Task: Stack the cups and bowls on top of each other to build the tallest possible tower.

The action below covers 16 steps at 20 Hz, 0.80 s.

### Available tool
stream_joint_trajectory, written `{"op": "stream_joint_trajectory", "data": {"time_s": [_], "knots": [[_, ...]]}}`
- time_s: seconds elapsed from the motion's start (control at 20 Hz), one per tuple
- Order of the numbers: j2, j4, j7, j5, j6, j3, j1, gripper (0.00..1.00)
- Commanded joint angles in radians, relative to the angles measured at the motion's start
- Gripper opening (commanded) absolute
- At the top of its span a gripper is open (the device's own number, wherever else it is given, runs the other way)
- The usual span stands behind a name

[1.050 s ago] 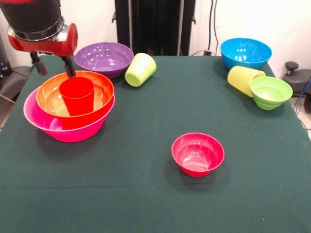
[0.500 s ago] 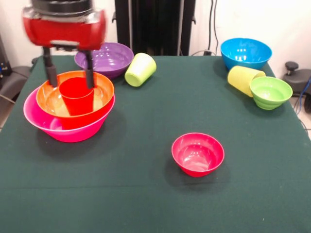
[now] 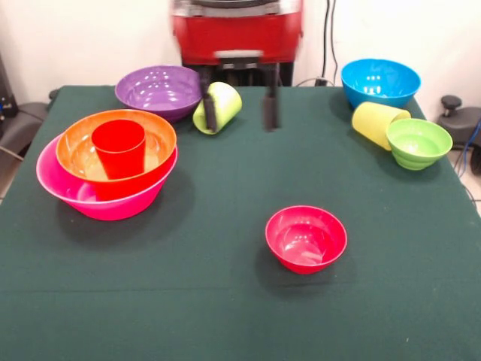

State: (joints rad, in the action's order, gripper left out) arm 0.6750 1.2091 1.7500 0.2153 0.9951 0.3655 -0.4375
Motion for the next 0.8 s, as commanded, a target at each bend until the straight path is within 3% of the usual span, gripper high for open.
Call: {"op": "stream_joint_trajectory", "data": {"time_s": [0.05,0.8], "knots": [[-0.075,0.027,0.256,-0.046,0.098,-0.068,0.064,1.0],[-0.209,-0.073,0.332,0.018,-0.037,-0.163,0.138,1.0]]}}
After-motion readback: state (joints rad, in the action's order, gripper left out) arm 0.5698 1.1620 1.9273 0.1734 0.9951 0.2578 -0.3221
